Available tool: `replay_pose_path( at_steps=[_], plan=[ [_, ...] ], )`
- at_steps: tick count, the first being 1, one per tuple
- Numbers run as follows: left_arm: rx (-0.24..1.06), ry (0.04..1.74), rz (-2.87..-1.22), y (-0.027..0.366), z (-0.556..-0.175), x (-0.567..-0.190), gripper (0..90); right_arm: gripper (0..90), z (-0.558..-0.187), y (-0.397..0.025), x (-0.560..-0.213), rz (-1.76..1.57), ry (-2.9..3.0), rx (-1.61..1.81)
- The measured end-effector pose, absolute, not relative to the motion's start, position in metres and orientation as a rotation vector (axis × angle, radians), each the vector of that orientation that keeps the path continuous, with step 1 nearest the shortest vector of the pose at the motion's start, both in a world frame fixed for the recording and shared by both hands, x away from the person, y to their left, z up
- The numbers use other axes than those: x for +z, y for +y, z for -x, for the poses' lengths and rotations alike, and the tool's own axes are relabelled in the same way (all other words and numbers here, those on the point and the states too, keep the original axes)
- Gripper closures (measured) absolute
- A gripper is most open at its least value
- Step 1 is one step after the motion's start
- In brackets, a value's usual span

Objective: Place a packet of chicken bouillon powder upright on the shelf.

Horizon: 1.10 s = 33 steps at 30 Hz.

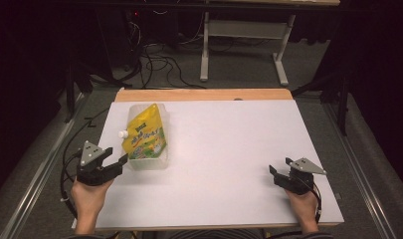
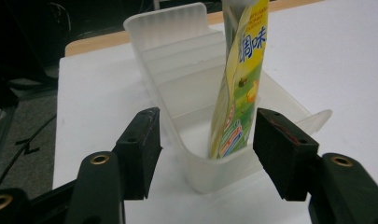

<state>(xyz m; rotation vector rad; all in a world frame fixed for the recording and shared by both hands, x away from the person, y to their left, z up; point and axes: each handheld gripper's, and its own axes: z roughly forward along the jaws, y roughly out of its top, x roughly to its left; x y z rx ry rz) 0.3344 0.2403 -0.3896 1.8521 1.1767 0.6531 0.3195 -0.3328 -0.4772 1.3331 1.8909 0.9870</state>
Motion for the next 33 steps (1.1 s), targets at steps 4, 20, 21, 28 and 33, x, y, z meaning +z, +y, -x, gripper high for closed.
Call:
replay_pose_path(
  at_steps=[4, 20, 21, 28, 33],
  plan=[
    [0.641, 1.173, -1.842, 0.241, -0.324, -0.394, 41.4, 30.7, -0.32, -0.333, -0.477, -1.329, 1.892, 0.986],
    [0.591, 1.082, -1.867, 0.212, -0.308, -0.401, 40.9, 30.7, -0.32, -0.333, -0.477, -1.333, 1.892, 0.985],
    [0.588, 1.076, -1.876, 0.209, -0.307, -0.401, 40.9, 30.7, -0.32, -0.333, -0.477, -1.334, 1.893, 0.985],
    [0.558, 1.031, -1.895, 0.193, -0.306, -0.404, 40.9, 30.7, -0.32, -0.333, -0.477, -1.326, 1.891, 0.987],
    [0.534, 1.005, -1.902, 0.182, -0.307, -0.407, 40.8, 30.7, -0.319, -0.333, -0.477, -1.329, 1.89, 0.987]
  ],
)
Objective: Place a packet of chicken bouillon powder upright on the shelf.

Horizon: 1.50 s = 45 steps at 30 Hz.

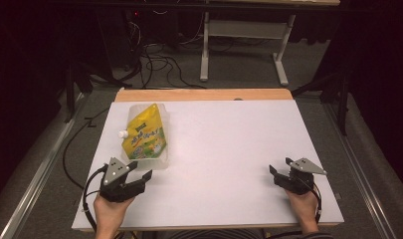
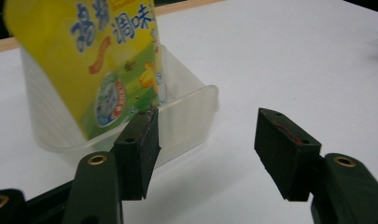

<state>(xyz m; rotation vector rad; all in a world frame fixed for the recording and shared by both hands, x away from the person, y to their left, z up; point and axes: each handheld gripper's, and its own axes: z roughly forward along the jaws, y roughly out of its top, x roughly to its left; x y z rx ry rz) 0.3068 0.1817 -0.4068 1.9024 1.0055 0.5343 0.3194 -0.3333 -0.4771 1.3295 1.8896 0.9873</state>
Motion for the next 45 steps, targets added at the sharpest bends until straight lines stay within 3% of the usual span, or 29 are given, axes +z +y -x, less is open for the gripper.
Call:
replay_pose_path(
  at_steps=[45],
  plan=[
    [0.416, 0.862, -1.917, 0.116, -0.324, -0.416, 40.9, 30.6, -0.319, -0.333, -0.477, -1.33, 1.887, 0.99]
  ],
)
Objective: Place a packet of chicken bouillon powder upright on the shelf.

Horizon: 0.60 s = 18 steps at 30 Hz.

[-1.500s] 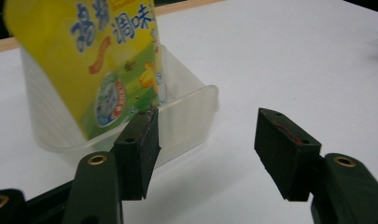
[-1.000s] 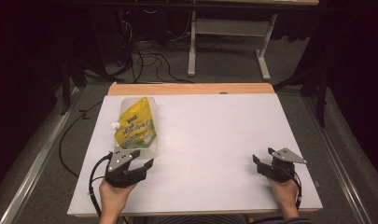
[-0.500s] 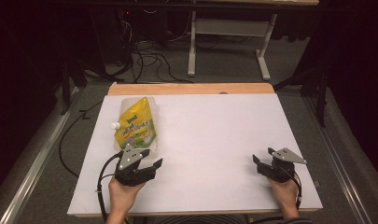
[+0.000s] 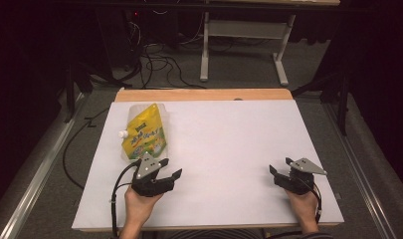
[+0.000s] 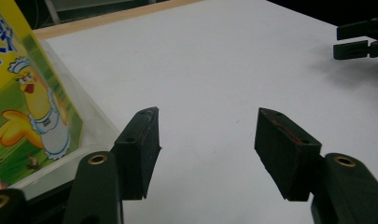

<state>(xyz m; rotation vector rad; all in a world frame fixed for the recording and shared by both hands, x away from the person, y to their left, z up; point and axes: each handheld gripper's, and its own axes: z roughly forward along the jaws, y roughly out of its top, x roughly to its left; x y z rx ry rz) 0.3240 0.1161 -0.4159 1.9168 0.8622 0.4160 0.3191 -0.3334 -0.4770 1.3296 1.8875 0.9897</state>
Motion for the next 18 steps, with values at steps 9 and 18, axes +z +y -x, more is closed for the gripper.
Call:
replay_pose_path(
  at_steps=[9, 18],
  plan=[
    [0.397, 0.846, -1.922, 0.101, -0.33, -0.42, 41.1, 30.6, -0.319, -0.333, -0.477, -1.328, 1.889, 0.99],
    [0.383, 0.824, -1.939, 0.081, -0.336, -0.426, 41.4, 30.6, -0.319, -0.333, -0.477, -1.328, 1.888, 0.991]
  ],
)
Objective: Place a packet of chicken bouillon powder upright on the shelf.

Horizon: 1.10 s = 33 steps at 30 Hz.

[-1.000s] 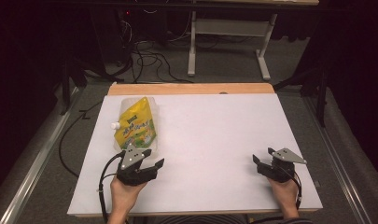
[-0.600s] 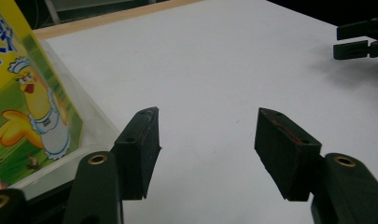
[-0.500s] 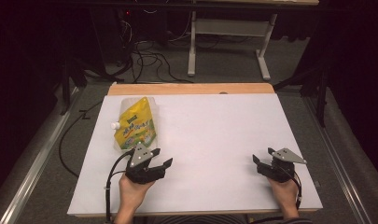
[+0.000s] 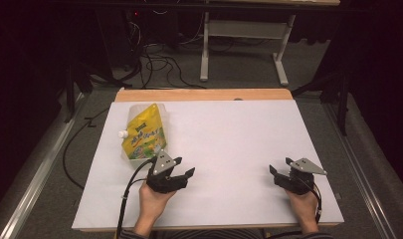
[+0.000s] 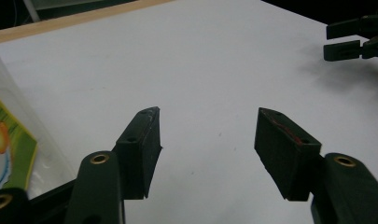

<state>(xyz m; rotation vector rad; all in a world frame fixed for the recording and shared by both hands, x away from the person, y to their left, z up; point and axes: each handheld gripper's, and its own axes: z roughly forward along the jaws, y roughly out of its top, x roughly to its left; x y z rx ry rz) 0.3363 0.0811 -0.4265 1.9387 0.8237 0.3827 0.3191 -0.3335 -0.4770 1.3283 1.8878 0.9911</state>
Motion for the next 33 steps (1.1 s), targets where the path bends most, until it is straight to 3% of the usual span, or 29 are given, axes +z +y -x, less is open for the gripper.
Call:
replay_pose_path(
  at_steps=[33],
  plan=[
    [0.395, 0.852, -1.982, 0.041, -0.363, -0.459, 42.1, 30.6, -0.319, -0.333, -0.477, -1.328, 1.889, 0.99]
  ],
)
